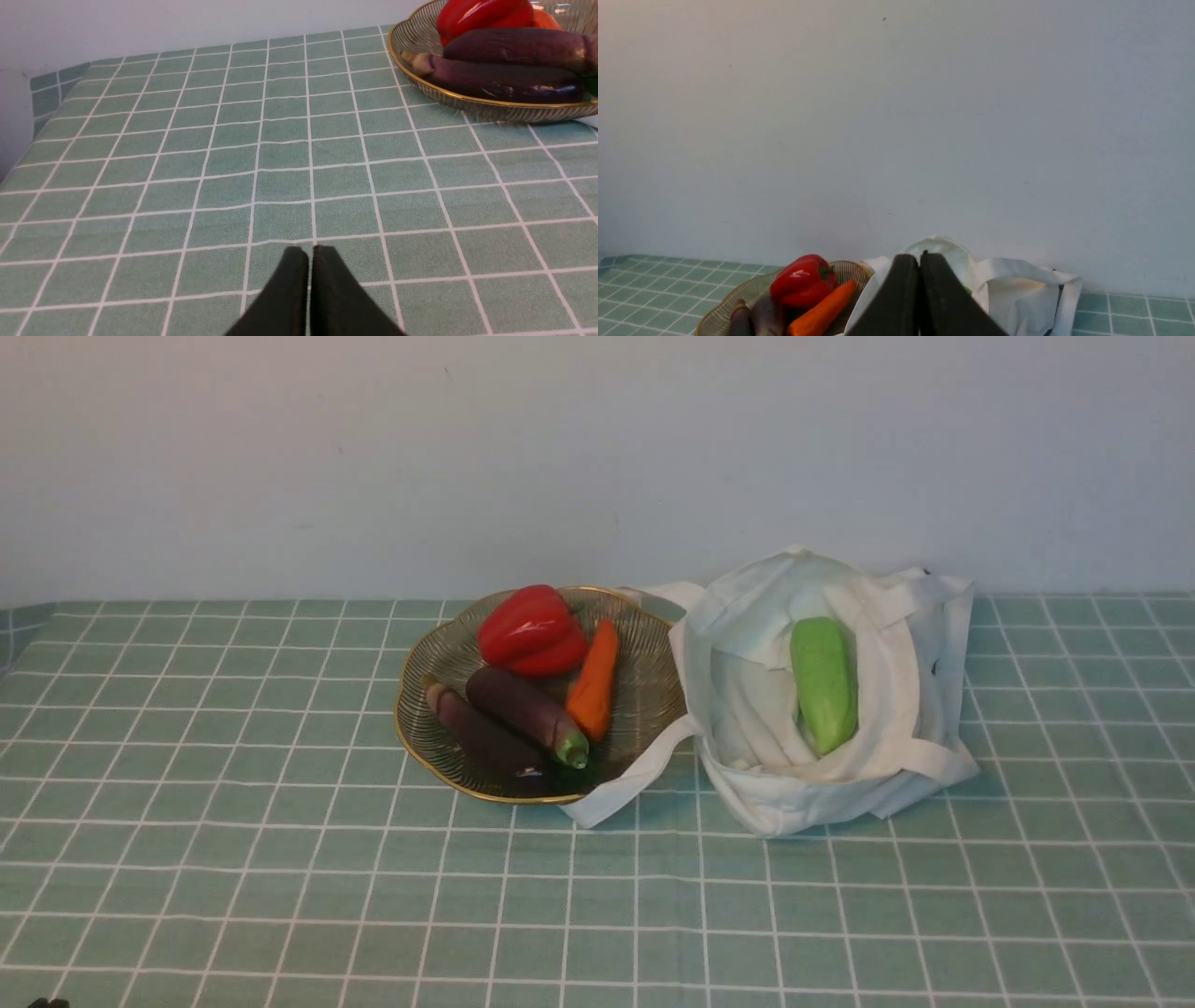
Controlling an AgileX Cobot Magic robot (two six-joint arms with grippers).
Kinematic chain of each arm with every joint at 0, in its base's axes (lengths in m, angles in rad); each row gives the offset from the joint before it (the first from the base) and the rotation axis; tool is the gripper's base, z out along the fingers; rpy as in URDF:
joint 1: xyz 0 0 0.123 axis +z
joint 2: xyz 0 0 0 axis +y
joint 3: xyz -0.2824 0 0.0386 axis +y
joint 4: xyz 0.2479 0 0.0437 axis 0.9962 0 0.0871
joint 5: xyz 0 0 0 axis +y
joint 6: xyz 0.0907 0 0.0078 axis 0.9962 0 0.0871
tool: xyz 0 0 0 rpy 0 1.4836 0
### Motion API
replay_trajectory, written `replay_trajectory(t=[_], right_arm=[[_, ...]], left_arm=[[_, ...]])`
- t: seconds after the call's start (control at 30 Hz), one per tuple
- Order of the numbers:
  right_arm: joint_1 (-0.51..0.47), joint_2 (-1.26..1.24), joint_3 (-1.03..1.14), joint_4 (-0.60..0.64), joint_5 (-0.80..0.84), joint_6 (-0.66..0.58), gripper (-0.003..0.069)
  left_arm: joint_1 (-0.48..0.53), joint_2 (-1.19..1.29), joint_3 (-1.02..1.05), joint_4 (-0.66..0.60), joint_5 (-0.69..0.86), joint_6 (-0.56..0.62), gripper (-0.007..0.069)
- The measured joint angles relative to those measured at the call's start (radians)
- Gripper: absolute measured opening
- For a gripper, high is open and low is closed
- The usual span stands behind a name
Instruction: Take vegetables from cloth bag on blue coffee tablecloth place on plate.
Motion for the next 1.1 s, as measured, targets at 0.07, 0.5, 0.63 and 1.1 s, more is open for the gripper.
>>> replay_trajectory(t=[0.07,0.5,0.63,1.1], right_arm=[[0.000,0.000,0.002,0.001,-0.001,0.000,-0.0015],[-0.002,0.000,0.012,0.003,0.032,0.000,-0.0015],[-0.002,0.000,0.012,0.003,0.040,0.000,-0.0015],[0.003,-0.122,0.148,-0.401,0.067,0.301,-0.0015]], left_arm=[[0.000,0.000,0.000,0.000,0.000,0.000,-0.0005],[0.000,0.000,0.000,0.000,0.000,0.000,-0.0005],[0.000,0.000,0.000,0.000,0.000,0.000,-0.0005],[0.000,0.000,0.000,0.000,0.000,0.000,-0.0005]])
